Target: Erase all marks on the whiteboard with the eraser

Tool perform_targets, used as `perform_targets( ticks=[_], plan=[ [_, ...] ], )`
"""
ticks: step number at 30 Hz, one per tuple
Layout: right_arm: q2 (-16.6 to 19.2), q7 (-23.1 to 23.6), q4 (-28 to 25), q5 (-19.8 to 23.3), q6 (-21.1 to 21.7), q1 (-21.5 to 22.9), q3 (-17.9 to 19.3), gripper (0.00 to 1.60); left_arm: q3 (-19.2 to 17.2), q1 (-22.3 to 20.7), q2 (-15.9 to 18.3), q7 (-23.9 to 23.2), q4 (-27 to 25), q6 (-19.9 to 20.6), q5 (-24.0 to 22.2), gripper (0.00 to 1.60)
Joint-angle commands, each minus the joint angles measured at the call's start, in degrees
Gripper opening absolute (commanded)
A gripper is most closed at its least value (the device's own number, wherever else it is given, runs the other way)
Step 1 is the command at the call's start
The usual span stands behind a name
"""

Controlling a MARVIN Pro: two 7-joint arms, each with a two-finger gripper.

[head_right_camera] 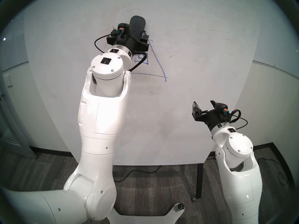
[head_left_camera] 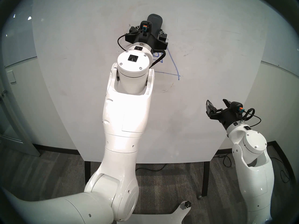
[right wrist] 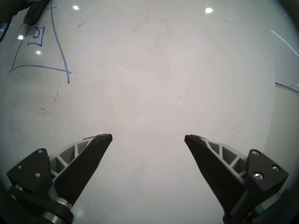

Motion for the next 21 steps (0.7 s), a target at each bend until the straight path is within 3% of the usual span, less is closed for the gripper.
perform_targets(
  ticks=[1,7,9,11,12,14,15,21],
  plan=[
    [0.1,0.1,-1.3,0.0,-0.2,0.4,0.0,1.60,0.2,-1.0,0.4,-0.1,-0.4,-1.0,0.3,1.35],
    [0.1,0.1,-1.3,0.0,-0.2,0.4,0.0,1.60,0.4,-0.9,0.7,0.0,-0.2,-1.3,0.6,1.31],
    [0.1,0.1,-1.3,0.0,-0.2,0.4,0.0,1.60,0.4,-0.9,0.8,0.0,-0.2,-1.3,0.5,0.96],
    [0.1,0.1,-1.3,0.0,-0.2,0.4,0.0,1.60,0.4,-0.9,0.8,0.0,-0.2,-1.3,0.4,0.77],
    [0.1,0.1,-1.3,0.0,-0.2,0.4,0.0,1.60,0.3,-0.8,0.9,-0.1,-0.2,-1.4,0.3,0.41],
    [0.1,0.1,-1.3,0.0,-0.2,0.4,0.0,1.60,0.3,-0.8,0.9,-0.1,-0.2,-1.3,0.3,0.41],
    [0.1,0.1,-1.3,0.0,-0.2,0.4,0.0,1.60,0.2,-0.6,1.0,-0.3,-0.4,-1.2,0.2,0.00],
    [0.1,0.1,-1.3,0.0,-0.2,0.4,0.0,1.60,0.1,-0.1,1.2,-0.9,-1.4,-0.8,-0.6,0.00]
  ],
)
